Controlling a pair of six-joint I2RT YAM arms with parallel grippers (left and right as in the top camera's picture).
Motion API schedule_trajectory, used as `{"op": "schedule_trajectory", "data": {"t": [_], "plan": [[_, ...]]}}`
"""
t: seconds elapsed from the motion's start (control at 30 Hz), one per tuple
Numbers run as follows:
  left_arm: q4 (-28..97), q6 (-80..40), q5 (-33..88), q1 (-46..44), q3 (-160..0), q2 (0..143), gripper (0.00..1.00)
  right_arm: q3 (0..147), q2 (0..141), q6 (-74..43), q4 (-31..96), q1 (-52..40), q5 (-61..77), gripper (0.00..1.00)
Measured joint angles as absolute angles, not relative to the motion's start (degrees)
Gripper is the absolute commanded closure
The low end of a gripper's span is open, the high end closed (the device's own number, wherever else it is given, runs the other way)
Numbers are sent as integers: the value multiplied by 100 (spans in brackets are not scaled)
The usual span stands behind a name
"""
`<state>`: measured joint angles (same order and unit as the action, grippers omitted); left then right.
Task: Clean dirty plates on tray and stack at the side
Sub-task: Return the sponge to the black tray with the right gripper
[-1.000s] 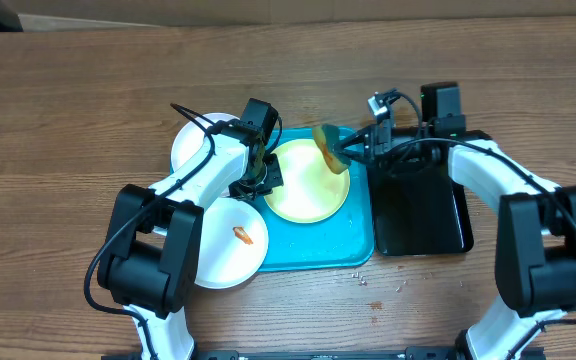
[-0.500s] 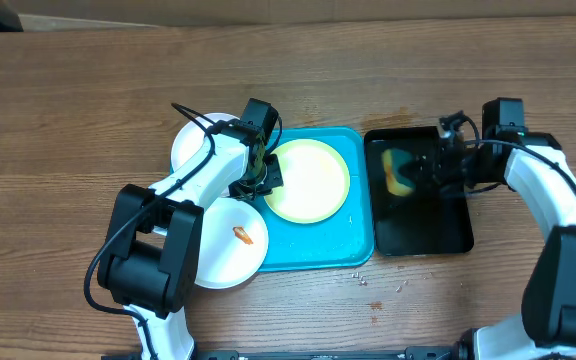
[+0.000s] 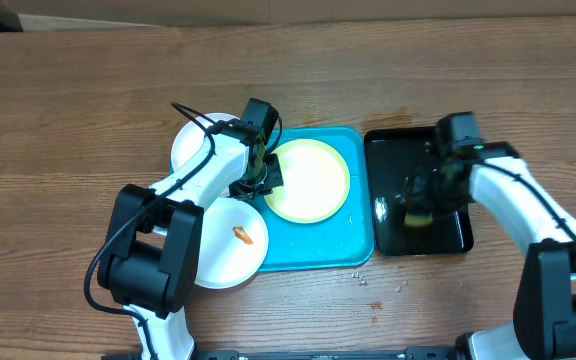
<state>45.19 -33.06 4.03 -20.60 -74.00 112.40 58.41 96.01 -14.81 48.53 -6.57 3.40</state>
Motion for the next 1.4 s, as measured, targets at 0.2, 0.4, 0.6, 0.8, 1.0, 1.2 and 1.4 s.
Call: {"op": "schedule_trajectory", "data": {"t": [0.2, 0.4, 0.6, 0.8, 1.0, 1.2, 1.4], "plan": [[4517, -3304, 405, -2060, -7400, 11240, 96, 5826, 9601, -1656, 4668, -1026, -434, 59], [4517, -3304, 403, -2060, -7400, 11240, 95, 5439, 9598, -1699, 4086, -1055, -666, 60], [4512, -3295, 403, -2060, -7400, 11240, 95, 5063, 9572, -1754, 3577, -1074, -663, 59], [4512, -3284, 399, -2060, -7397, 11242, 89, 5063, 9561, -1756, 3863, -1076, -663, 17], [4515, -3284, 381, -2060, -7395, 11242, 89, 5068, 9561, -1782, 4305, -1076, -443, 75], [4517, -3269, 360, -2060, -7395, 11242, 85, 5068, 9561, -1796, 4327, -1076, -425, 6], [4515, -3264, 364, -2060, -7391, 11240, 96, 5068, 9561, -1778, 4311, -1079, -427, 89]]}}
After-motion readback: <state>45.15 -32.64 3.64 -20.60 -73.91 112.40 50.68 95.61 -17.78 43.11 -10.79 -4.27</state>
